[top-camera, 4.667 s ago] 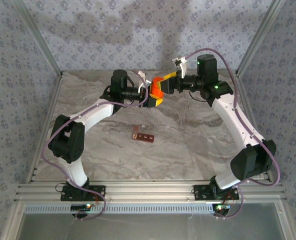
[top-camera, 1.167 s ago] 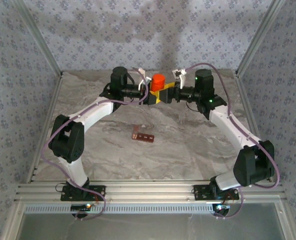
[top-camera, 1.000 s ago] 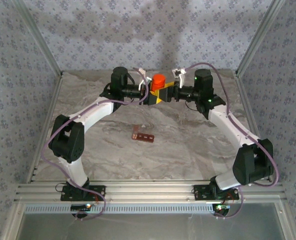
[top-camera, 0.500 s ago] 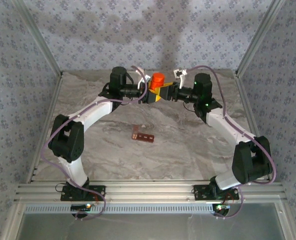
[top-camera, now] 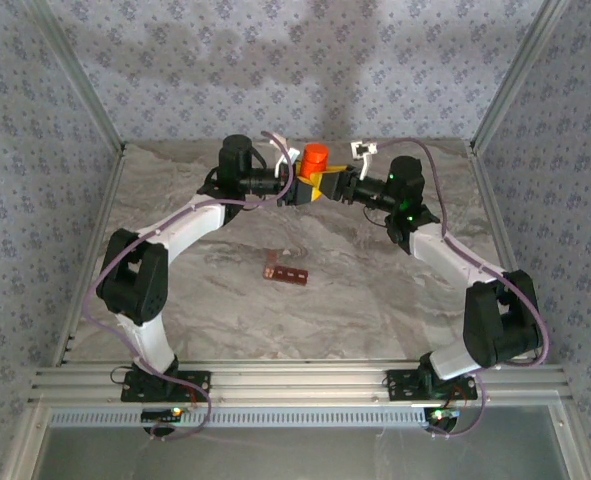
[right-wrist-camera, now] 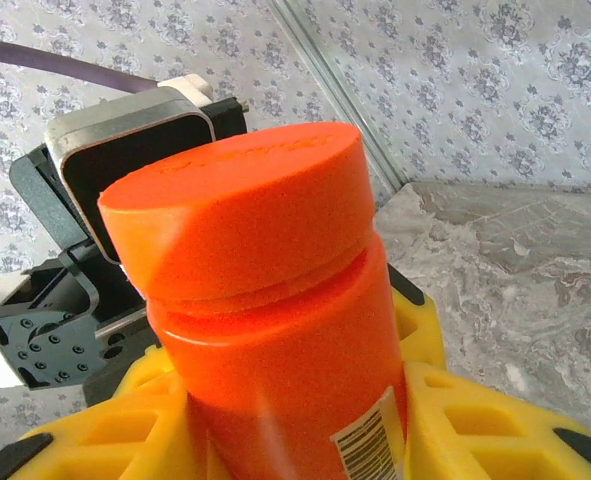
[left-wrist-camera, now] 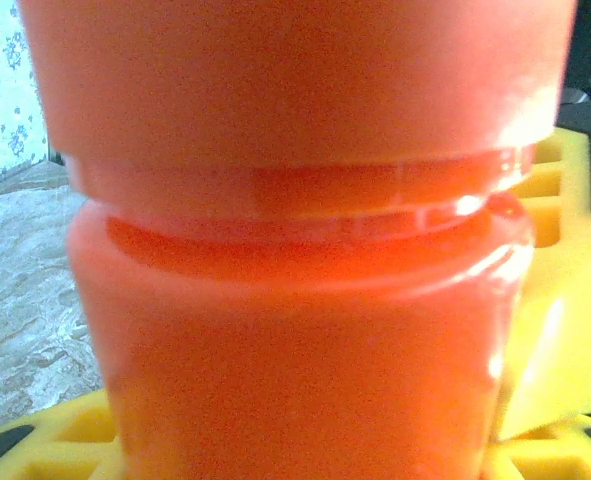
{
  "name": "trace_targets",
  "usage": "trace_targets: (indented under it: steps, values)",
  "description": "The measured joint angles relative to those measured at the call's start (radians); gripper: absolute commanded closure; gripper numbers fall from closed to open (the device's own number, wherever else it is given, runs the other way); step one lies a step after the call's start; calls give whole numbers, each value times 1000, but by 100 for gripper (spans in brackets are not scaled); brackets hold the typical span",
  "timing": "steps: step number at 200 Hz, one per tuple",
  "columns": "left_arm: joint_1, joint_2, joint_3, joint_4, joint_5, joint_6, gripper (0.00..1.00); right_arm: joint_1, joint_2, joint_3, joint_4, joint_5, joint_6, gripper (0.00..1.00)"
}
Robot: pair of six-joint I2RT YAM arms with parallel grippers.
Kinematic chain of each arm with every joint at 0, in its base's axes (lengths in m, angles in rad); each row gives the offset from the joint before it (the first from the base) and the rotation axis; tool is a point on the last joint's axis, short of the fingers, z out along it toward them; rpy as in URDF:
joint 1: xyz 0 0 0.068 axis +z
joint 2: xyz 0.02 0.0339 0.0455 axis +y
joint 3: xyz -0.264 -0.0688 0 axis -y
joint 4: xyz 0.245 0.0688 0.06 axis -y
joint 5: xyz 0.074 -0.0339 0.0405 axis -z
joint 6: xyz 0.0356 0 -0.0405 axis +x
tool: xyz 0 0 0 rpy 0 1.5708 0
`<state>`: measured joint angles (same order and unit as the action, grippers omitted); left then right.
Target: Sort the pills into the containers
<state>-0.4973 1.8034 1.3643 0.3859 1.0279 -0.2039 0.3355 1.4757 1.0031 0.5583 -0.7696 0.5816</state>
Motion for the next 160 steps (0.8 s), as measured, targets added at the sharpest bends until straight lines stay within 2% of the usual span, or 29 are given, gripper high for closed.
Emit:
trace_targets:
  steps: [12,36,96,160]
  values:
    - [0,0,0,2,2,0,100,0,0,0,1,-1,2,40]
    - [-2,0,0,11,5,5,100,0,0,6,-5,-5,24,34]
    - [-2,0,0,29,9,19,100,1,21,76,-61,-24,21,35]
    - [3,0,0,0,11,0,100,4,40,84,-53,-39,-9,64]
